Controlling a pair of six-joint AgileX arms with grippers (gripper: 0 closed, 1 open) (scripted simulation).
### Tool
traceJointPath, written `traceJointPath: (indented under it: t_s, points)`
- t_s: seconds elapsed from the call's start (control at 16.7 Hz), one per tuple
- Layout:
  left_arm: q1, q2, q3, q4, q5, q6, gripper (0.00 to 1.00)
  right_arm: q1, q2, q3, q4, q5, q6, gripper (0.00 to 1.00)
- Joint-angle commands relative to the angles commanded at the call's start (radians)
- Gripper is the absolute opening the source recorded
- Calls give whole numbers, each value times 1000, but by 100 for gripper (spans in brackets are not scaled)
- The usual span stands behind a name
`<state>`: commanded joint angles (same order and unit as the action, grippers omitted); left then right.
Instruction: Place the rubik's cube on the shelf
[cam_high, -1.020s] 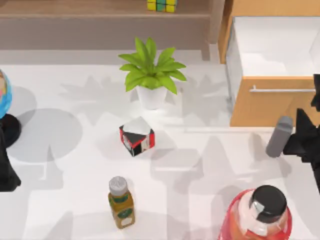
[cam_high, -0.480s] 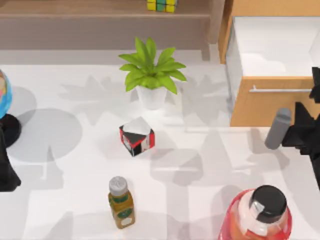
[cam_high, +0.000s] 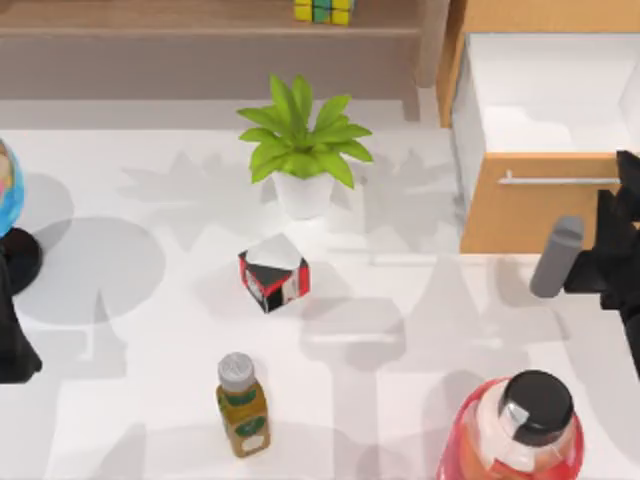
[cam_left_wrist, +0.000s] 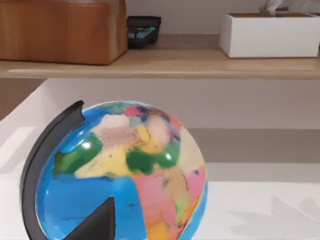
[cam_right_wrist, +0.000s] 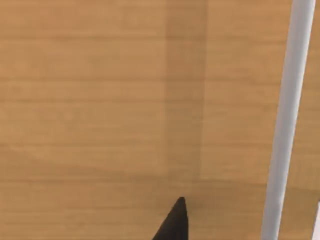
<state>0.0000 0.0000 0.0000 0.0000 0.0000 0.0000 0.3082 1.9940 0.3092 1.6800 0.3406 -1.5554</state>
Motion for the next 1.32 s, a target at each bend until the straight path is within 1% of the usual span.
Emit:
traceJointPath:
  t_s: [0.3, 0.36, 0.96, 1.32]
  points:
    - [0, 0, 0, 0, 0, 0, 100, 0, 0, 0, 0, 0, 0, 2]
    - [0, 0, 0, 0, 0, 0, 100, 0, 0, 0, 0, 0, 0, 0]
    - [0, 0, 0, 0, 0, 0, 100, -2, 7, 13, -13, -4, 3, 0]
    - [0, 0, 0, 0, 0, 0, 100, -51, 60, 185, -132, -52, 3, 0]
